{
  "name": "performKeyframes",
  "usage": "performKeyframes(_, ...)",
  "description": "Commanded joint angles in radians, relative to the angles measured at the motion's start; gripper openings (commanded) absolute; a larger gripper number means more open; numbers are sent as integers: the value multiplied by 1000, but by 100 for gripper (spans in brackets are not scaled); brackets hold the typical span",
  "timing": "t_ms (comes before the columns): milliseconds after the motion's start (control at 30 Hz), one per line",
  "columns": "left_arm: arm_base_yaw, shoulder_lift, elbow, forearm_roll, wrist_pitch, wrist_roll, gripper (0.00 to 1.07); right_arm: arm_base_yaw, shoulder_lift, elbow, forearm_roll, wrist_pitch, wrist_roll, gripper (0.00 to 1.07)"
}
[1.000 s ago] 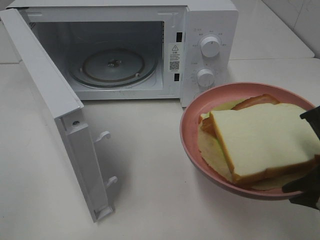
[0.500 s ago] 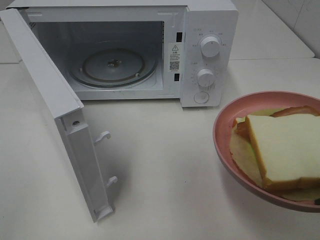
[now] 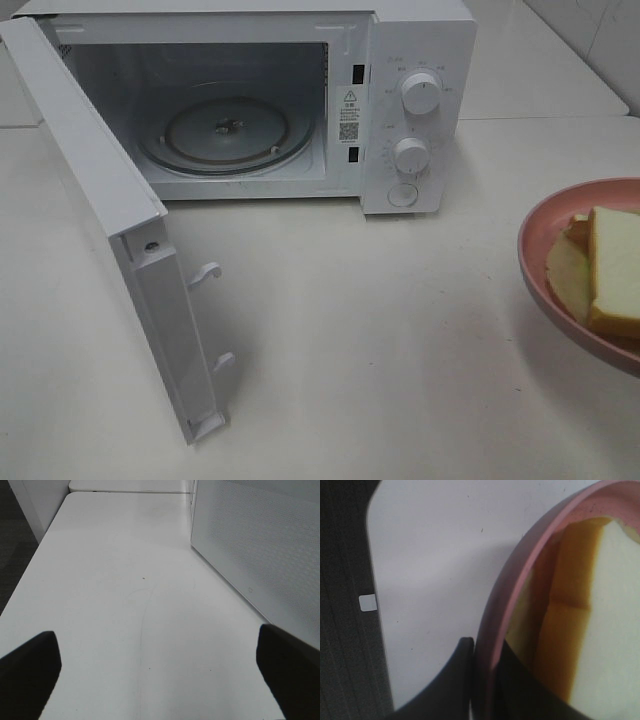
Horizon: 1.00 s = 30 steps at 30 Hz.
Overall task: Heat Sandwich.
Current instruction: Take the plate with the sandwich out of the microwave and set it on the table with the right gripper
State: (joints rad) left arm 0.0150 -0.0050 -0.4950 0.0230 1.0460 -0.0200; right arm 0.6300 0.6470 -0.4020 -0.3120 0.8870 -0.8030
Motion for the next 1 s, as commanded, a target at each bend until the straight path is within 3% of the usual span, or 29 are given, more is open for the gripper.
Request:
performKeyframes(33,3,-16,2,-2,-9,0,100,-2,-9,-1,-66,2,114,0)
performKeyframes(500,3,-16,2,-2,-9,0,100,-2,18,-1,-221,71,570,0)
performKeyframes(1000,3,-16,2,-2,-9,0,100,-2,145,-3,-301,67,996,0)
